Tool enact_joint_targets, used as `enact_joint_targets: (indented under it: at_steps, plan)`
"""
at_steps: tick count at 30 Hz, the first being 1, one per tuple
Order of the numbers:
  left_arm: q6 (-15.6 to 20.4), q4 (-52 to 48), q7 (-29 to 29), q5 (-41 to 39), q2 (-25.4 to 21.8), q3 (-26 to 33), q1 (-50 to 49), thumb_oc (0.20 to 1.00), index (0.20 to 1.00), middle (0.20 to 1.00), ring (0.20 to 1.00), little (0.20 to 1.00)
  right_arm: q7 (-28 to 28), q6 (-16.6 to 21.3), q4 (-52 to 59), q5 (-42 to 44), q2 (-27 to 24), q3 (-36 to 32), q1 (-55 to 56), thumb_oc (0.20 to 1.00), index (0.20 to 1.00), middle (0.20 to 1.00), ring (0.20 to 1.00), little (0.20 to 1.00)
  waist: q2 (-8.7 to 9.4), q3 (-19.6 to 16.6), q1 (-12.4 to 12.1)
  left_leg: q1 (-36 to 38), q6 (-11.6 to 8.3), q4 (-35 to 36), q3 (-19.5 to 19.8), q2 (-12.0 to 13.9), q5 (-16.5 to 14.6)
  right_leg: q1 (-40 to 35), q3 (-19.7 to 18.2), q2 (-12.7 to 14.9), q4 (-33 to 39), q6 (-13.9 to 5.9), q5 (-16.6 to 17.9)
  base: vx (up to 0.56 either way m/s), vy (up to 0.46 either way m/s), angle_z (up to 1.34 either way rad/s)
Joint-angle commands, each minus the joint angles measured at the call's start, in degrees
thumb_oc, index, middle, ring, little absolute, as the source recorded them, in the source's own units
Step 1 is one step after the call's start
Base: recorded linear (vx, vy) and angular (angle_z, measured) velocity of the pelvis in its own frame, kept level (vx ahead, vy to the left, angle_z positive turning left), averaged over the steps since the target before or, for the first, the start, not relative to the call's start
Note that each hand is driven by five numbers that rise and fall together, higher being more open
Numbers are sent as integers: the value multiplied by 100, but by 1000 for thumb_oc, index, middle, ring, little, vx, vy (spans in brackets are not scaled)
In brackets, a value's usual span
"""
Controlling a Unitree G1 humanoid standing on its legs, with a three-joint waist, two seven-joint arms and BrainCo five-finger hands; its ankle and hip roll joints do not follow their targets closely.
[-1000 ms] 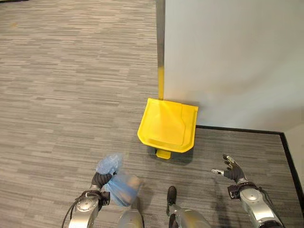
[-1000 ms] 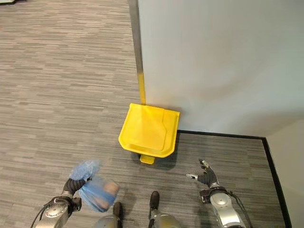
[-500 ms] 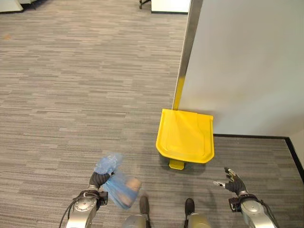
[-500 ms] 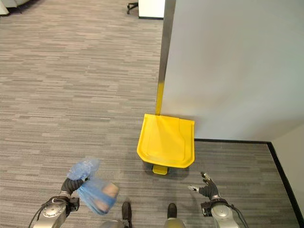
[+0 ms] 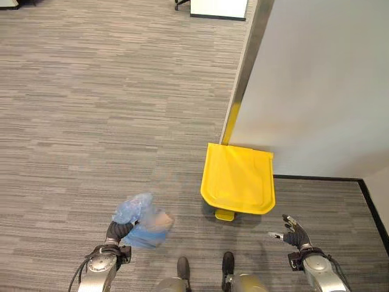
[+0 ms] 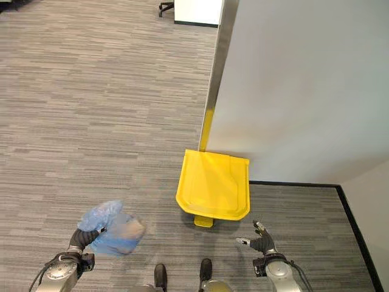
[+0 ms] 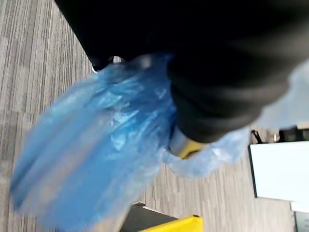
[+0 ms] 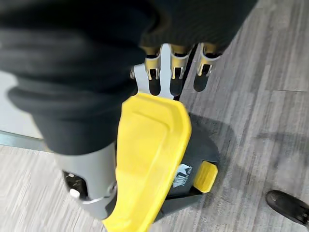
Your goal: Gather garbage on tea table into small bin, then transfer packed bag to large trash can.
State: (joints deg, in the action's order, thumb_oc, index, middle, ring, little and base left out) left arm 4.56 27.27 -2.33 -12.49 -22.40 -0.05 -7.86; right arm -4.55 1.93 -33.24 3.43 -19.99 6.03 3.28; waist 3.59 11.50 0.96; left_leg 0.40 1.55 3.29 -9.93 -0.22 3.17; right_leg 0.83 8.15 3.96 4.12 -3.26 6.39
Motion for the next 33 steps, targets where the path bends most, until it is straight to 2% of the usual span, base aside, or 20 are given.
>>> enact_joint_targets:
  at_steps: [1,5,8,11,12,16,18,20,21,23,24,26,29,33]
  plan:
    - [250,-242,-40,-60,-224,59,78,200,200,200,200,200,-89,108,175,75,-173,-58,-42,1000,1000,1000,1000,1000,207,-188,-22,-159,-130,-836,324,-211,-1051,299,-93,46,-581,-342,-734,53,72,-2]
    - [246,-259,-57,-43,-271,66,102,200,200,200,200,200,-109,98,160,41,-149,-69,-75,1000,1000,1000,1000,1000,206,-128,-49,-288,-63,-955,419,-293,-1107,445,-193,81,-804,-419,-767,-5,85,-4]
    - [231,-280,-72,-28,-326,84,140,200,200,200,200,200,-100,93,239,36,-105,-84,-80,1000,1000,1000,1000,1000,154,-41,-33,-290,24,-1010,478,-351,-1195,851,-257,156,-1678,-507,-841,3,130,-12]
    - [247,-261,-119,-16,-361,77,230,200,200,200,200,200,-106,84,243,52,-91,-85,-135,1000,1000,1000,1000,1000,159,114,33,24,46,-909,438,-398,-1316,1344,-25,312,-2085,-597,-390,114,78,-6]
    - [258,-272,-148,-46,-373,83,248,200,200,200,200,200,-130,76,253,62,-111,-78,-172,1000,1000,1000,1000,1000,139,184,112,252,49,-786,432,-426,-1382,1649,247,385,-1781,-644,-143,223,64,6]
    - [288,-172,-163,-100,-376,44,389,200,200,200,200,200,-167,86,265,117,-161,-133,-142,1000,1000,1000,1000,1000,140,286,289,518,14,-920,616,-542,-1686,1929,455,312,-847,-690,-90,239,31,18]
    - [307,-108,-151,-85,-361,41,460,200,200,200,200,200,-184,86,216,169,-196,-216,-122,1000,1000,1000,1000,1000,205,298,371,629,-8,-1095,792,-664,-1926,2109,386,232,-557,-730,27,355,-33,41]
    - [298,-111,-138,-62,-351,20,463,200,200,200,200,200,-214,83,244,190,-243,-306,-55,1000,1000,1000,1000,1000,220,283,452,717,-20,-1265,951,-708,-2130,2255,328,234,-654,-746,93,512,-102,59]
    - [287,-157,-58,-62,-344,-14,361,200,200,200,200,200,-226,99,220,304,-320,-534,176,1000,1000,1000,1000,1000,247,121,546,907,-67,-1493,1192,-703,-2461,2182,131,245,-848,-551,144,505,-112,76]
    - [289,-168,-64,-81,-334,-20,366,200,200,200,200,200,-267,134,147,331,-377,-578,162,1000,1000,1000,1000,1000,215,105,570,894,-114,-1616,1205,-640,-2490,2169,139,259,-970,-515,159,367,-126,67]
    - [320,-109,-76,-147,-311,33,361,200,200,200,200,200,-352,182,23,541,-490,-825,151,1000,1000,1000,1000,1000,107,-20,677,1019,-167,-1325,1195,-432,-2476,2219,284,217,-1112,-509,125,294,-137,32]
    - [379,-39,-136,-240,-347,114,458,200,200,200,200,200,-434,302,58,887,-477,-1087,115,1000,1000,1000,1000,1000,1,-85,776,1053,-174,-1027,1130,-347,-2396,2372,385,147,-1100,-535,127,122,-50,23]
    - [418,-50,-178,-277,-336,154,489,200,200,200,200,200,-463,342,77,988,-455,-1127,50,1000,1000,1000,1000,1000,-38,-98,785,1061,-168,-879,1067,-355,-2356,2420,392,110,-1023,-579,187,-1,10,0]
    - [402,-58,-19,-149,-222,47,441,200,200,200,200,200,-268,263,78,809,-346,-695,-169,1000,1000,1000,1000,1000,-89,-115,719,1155,-103,-606,982,-452,-2287,2463,280,84,-822,-690,386,-29,42,-25]
